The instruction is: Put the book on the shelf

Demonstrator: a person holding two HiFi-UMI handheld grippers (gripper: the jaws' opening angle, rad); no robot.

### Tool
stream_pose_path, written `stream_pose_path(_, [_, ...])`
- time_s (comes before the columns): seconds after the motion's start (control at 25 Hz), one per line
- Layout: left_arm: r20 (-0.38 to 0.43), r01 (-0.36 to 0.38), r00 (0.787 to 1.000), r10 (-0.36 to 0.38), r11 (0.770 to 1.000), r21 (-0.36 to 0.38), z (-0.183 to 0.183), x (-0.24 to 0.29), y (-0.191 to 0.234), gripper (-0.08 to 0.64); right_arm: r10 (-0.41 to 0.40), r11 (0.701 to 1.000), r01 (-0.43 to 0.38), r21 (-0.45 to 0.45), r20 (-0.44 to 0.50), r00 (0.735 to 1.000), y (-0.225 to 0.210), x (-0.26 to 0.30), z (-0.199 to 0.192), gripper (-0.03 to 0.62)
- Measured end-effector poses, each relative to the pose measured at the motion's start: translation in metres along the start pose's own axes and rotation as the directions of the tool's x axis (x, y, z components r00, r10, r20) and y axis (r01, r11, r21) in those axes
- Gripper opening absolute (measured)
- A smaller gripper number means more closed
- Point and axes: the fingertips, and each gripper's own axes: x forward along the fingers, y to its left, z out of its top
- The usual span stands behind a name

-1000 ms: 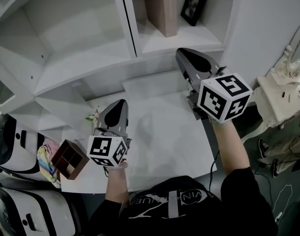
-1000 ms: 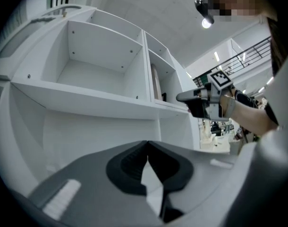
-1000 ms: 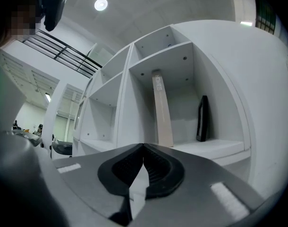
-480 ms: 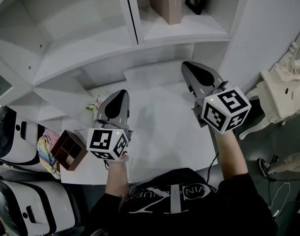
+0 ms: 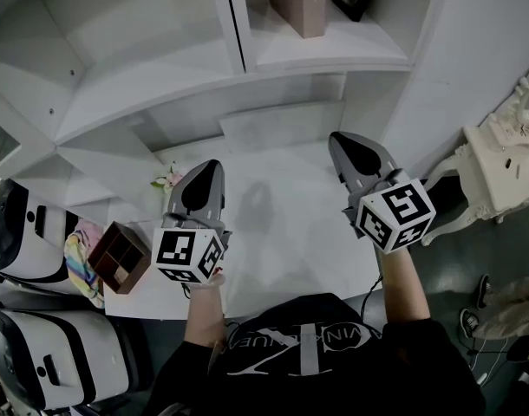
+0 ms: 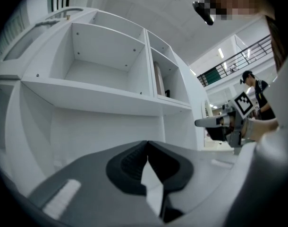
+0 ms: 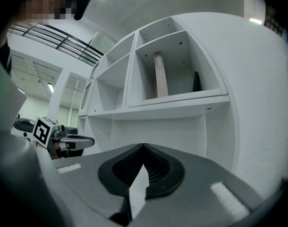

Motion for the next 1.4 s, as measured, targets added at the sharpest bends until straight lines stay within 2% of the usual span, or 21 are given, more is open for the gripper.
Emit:
stream_pose_path(0.24, [-0.007,-0.029,1.000,0.029,1.000,-0.005,-0.007,-0.008,0.005,0.000,0.002,1.000,-0.002,0.029,-0.008,1.000,0.002,-0.004,-0.017,0.006])
stream_pose_path(0.88, [-0.006,-0.091,0.996,0.091,0.996,-0.010,-0.012,-0.026,0.018,0.000,0.012,0.997,-0.012,0.075,0.000,1.000,0.000,-0.006,-0.033,0.006])
stream_pose_path(1.4, [-0.006,-0.105,0.994,0.105,0.994,-0.016,-0.013,-0.024,0.021,0.000,0.007,0.993,-0.006,0.114,-0.006,1.000,-0.007,-0.006,-0.042,0.006])
